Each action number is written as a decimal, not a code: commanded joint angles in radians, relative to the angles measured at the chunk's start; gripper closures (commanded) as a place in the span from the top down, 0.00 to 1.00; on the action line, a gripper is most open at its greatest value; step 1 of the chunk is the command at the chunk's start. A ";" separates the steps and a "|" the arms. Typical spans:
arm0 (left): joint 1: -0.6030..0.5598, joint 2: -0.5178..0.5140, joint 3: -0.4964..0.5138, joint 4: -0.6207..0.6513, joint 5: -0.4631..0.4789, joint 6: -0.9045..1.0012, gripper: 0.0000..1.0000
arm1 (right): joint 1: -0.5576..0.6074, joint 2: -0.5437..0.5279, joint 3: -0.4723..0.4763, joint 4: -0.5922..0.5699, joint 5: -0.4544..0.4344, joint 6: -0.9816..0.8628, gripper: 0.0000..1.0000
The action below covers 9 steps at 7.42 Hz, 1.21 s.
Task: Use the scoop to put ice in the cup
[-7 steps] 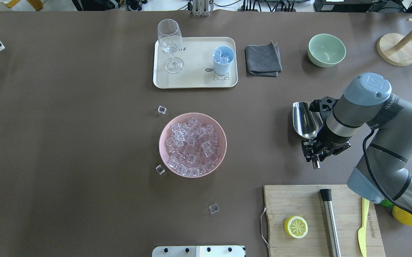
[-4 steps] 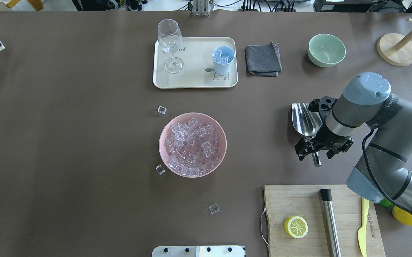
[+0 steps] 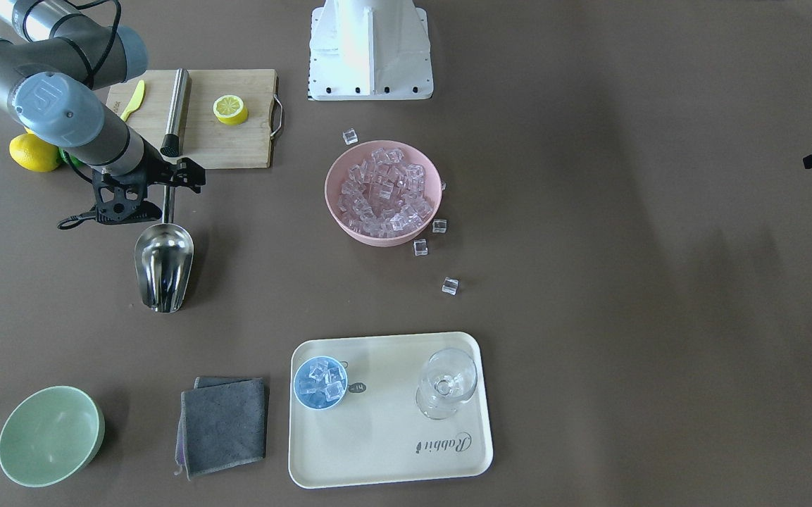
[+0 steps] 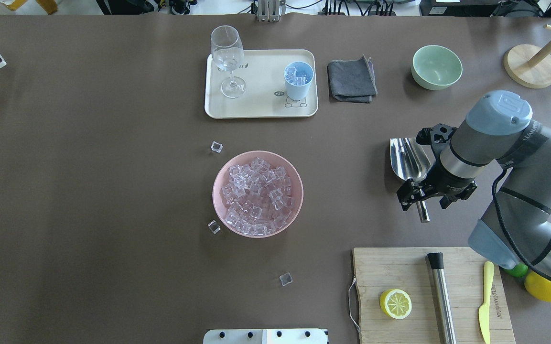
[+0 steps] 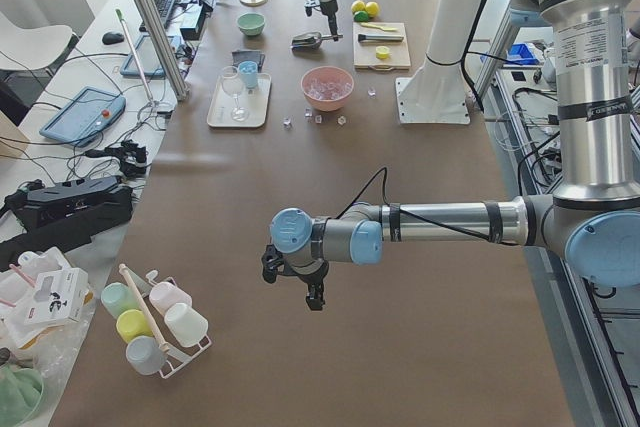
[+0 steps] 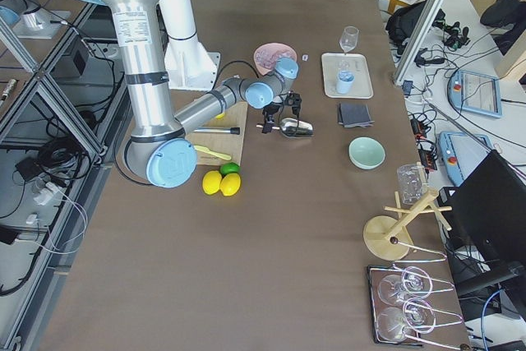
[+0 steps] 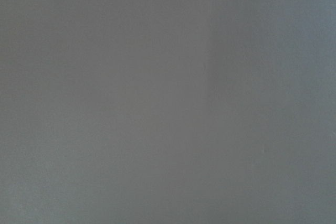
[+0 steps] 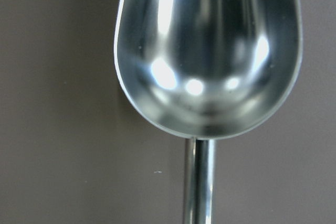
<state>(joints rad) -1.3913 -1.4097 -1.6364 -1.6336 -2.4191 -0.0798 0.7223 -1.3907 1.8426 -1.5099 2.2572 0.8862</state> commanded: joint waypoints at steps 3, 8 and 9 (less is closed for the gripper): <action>0.000 0.000 0.001 0.000 0.000 0.000 0.98 | 0.242 -0.111 0.047 -0.110 -0.005 -0.295 1.00; 0.000 0.000 0.000 0.001 0.000 0.000 0.98 | 0.706 -0.292 -0.079 -0.107 -0.025 -0.972 1.00; 0.000 0.000 0.000 0.001 0.000 0.000 0.98 | 0.788 -0.297 -0.129 -0.107 -0.019 -1.028 1.00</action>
<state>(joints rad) -1.3913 -1.4097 -1.6362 -1.6321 -2.4191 -0.0798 1.3484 -1.6703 1.8023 -1.6167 2.2293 0.0167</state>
